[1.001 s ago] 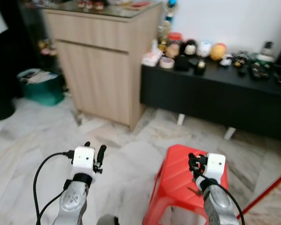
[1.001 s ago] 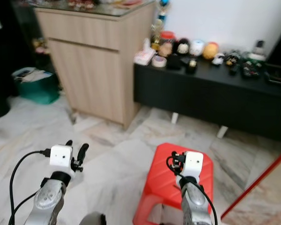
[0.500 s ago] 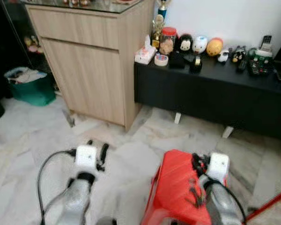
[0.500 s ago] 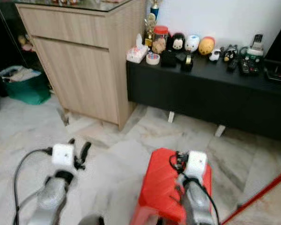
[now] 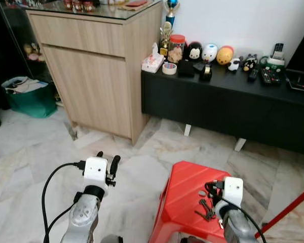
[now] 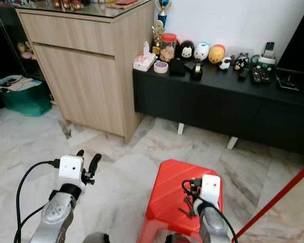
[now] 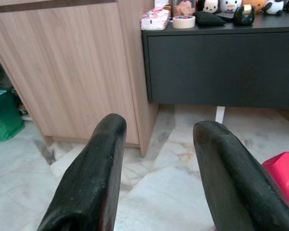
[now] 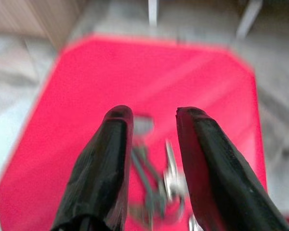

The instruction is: Hang keys on a hook

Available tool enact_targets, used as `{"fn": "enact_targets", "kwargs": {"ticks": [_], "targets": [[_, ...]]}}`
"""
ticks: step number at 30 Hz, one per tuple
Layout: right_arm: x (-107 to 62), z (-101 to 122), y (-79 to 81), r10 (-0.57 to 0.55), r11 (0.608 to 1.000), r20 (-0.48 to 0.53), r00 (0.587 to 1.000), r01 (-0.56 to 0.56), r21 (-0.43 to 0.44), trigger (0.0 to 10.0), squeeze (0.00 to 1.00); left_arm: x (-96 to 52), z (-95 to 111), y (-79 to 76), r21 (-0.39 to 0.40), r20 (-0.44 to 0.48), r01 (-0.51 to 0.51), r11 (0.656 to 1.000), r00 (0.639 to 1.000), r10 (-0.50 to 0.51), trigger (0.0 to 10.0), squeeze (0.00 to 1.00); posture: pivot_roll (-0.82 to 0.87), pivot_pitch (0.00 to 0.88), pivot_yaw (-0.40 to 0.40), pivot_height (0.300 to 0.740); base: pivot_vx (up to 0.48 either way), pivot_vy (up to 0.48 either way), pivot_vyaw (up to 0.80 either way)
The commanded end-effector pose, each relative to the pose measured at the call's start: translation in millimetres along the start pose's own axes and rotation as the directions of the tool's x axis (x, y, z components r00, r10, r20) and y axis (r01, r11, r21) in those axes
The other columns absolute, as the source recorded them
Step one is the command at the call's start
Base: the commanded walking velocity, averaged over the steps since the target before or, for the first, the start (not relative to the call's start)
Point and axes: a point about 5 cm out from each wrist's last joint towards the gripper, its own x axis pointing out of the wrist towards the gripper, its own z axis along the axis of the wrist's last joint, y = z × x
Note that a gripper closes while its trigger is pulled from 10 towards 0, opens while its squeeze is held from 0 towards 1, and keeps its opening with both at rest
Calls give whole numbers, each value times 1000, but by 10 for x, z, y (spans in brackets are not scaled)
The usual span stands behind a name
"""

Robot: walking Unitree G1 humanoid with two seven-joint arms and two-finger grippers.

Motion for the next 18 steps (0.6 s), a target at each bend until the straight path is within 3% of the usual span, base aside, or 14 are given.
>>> {"fn": "enact_targets", "kwargs": {"ticks": [1,6,10,18], "targets": [[14,27,-48,-31,999,-2,1000,31,28,10000,0,0,-25,-2,-9,-14,3,1000,1000,-3,10000,0,80,0,-62,642,0,0,0],[35,128,-35,-30,999,54,998,30,12,10000,0,-10,-64,19,-9,-29,-5,1000,1000,5,10000,0,80,0,-62,642,0,0,0],[43,227,-6,-24,1000,122,992,22,15,10000,0,-20,-73,19,-9,-33,-8,1000,999,7,10000,0,77,0,-62,612,0,0,0],[49,245,-15,-33,999,126,991,30,19,10000,0,-26,-84,17,1,-37,-7,1000,999,7,10000,0,79,0,-62,612,0,0,0]]}}
